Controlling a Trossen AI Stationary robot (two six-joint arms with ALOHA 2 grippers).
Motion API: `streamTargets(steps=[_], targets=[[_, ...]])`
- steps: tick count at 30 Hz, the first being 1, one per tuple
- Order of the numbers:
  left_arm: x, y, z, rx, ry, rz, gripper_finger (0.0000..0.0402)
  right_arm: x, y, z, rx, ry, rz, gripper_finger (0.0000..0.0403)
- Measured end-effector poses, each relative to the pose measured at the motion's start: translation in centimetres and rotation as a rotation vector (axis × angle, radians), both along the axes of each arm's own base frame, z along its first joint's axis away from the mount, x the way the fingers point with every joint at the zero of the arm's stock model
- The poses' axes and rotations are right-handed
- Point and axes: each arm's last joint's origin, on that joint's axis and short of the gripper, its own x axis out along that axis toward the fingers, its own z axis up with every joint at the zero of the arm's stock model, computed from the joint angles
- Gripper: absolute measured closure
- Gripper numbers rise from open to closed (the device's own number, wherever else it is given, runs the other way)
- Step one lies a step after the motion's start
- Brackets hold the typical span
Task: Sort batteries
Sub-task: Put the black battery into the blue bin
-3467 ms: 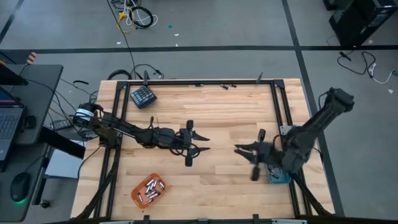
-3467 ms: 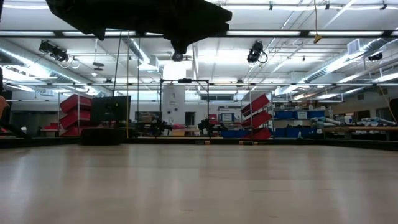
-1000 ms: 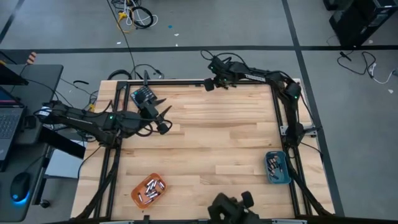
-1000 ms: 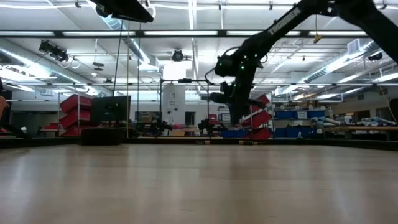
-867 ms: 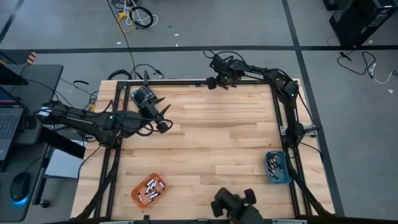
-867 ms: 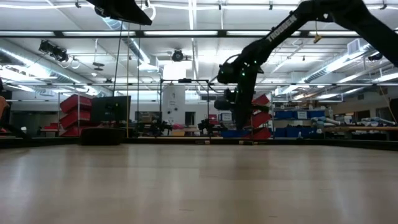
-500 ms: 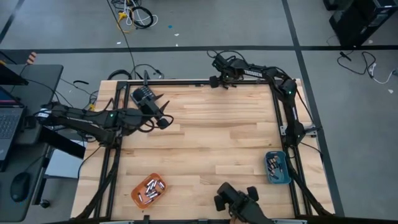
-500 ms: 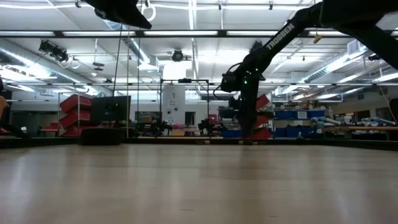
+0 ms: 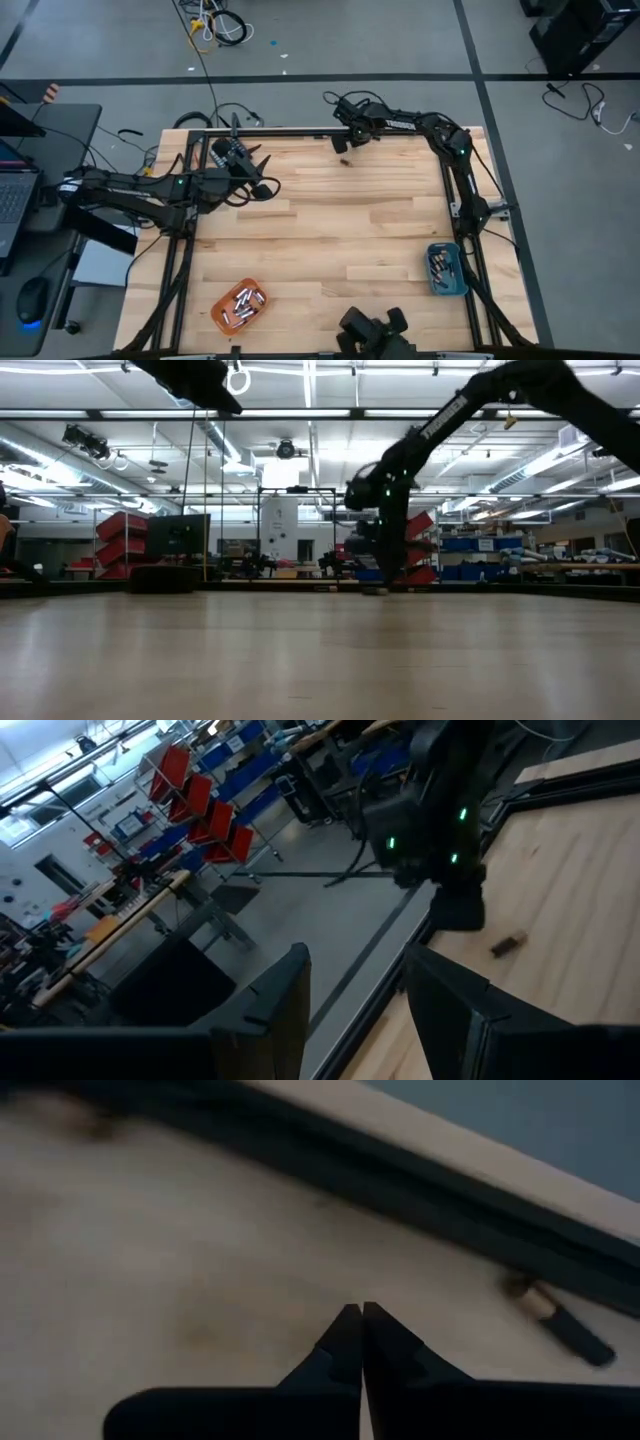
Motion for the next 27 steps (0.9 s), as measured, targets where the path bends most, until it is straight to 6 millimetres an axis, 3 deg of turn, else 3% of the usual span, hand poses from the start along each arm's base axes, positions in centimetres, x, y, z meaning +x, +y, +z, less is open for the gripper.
streamTargets(steps=[3, 6, 11, 14, 17, 20, 24, 27], targets=[[0.0, 0.2, -0.1, 0.001, 0.013, 0.011, 0.0243, 0.3, 1.5, 2.9, 0.035, -0.070, 0.132, 0.0402], [-0.1, 0.4, -0.3, 0.002, 0.034, 0.021, 0.0243, 1.2, 4.3, 4.7, 0.086, -0.079, 0.378, 0.0398], [0.0, 0.3, -0.8, -0.025, 0.093, -0.073, 0.0243, 4.2, 10.9, 5.8, 0.086, -0.048, 0.784, 0.0375], [0.0, 0.0, -1.2, -0.063, 0.132, -0.181, 0.0243, 5.9, 14.7, 5.1, -0.005, 0.079, 0.939, 0.0349], [0.0, -0.2, -1.9, -0.111, 0.204, -0.297, 0.0243, 7.1, 17.9, 4.5, -0.089, 0.167, 0.976, 0.0318], [-0.1, -0.5, -2.4, -0.168, 0.232, -0.371, 0.0243, 8.2, 19.8, 4.9, -0.195, 0.131, 0.930, 0.0284], [-0.3, -0.5, -2.8, -0.220, 0.256, -0.371, 0.0243, 8.6, 21.0, 4.7, -0.132, 0.035, 0.921, 0.0241], [-1.4, -0.3, -3.2, -0.242, 0.310, -0.292, 0.0243, 8.4, 22.5, 3.1, -0.072, -0.016, 0.971, 0.0215]])
